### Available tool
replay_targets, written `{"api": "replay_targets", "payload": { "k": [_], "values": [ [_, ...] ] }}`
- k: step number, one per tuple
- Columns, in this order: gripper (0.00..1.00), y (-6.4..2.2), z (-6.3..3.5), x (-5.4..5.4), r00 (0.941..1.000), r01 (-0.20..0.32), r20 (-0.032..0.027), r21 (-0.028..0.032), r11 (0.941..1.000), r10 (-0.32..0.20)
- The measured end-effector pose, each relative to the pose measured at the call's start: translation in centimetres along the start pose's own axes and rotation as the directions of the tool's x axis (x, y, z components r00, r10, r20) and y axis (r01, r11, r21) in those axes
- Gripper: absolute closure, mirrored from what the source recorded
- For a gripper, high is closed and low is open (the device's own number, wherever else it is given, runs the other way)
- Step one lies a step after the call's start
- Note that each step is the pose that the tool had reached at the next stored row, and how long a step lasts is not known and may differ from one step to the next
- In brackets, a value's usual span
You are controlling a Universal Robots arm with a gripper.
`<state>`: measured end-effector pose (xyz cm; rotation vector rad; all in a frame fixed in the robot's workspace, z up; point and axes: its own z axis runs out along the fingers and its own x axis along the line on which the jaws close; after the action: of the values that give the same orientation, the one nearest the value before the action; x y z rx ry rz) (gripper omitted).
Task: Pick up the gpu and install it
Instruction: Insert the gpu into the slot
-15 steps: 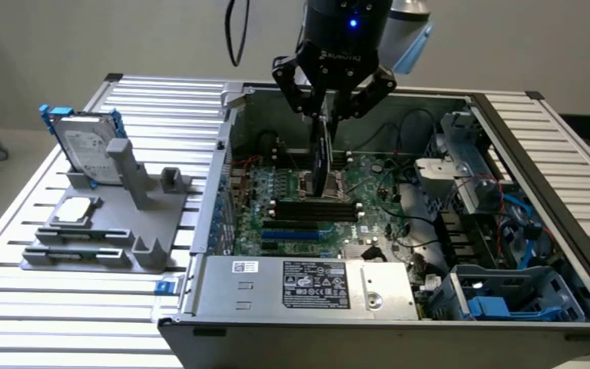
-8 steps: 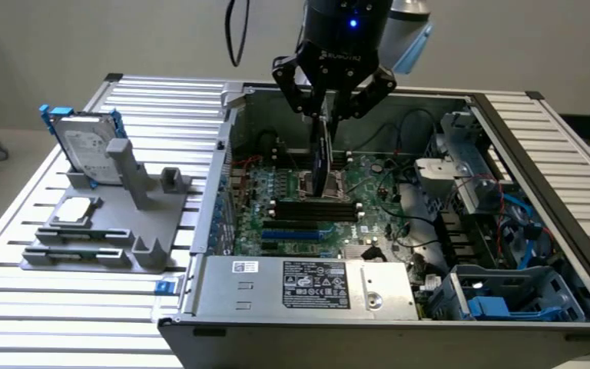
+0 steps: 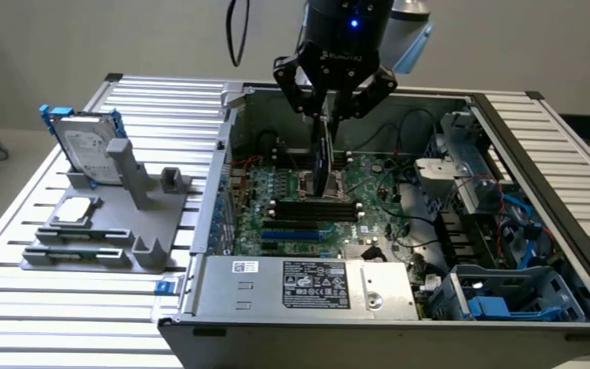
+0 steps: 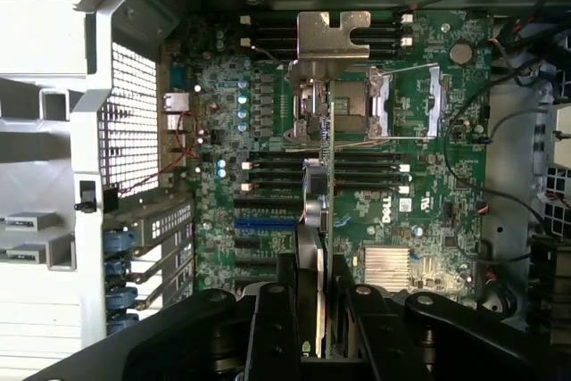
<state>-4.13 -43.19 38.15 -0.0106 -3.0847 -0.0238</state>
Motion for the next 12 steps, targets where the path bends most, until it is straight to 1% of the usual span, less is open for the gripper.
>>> {"api": "replay_targets", "payload": {
  "k": [1, 3, 6, 9, 12],
  "values": [
    [0.74, 0.00, 0.01, -0.4, 1.0000, 0.001, -0.0002, 0.0002, 1.0000, -0.001],
    [0.74, 0.00, 0.13, -0.6, 1.0000, 0.009, -0.0004, 0.0008, 1.0000, -0.009],
    [0.74, -0.01, 0.50, -0.6, 0.9981, 0.061, -0.0012, 0.0037, 0.9981, -0.061],
    [0.74, -0.01, 0.88, -0.7, 0.9934, 0.115, -0.0023, 0.0068, 0.9933, -0.115],
    [0.74, -0.02, 1.29, -0.7, 0.9855, 0.170, -0.0032, 0.0097, 0.9854, -0.170]
  ]
}}
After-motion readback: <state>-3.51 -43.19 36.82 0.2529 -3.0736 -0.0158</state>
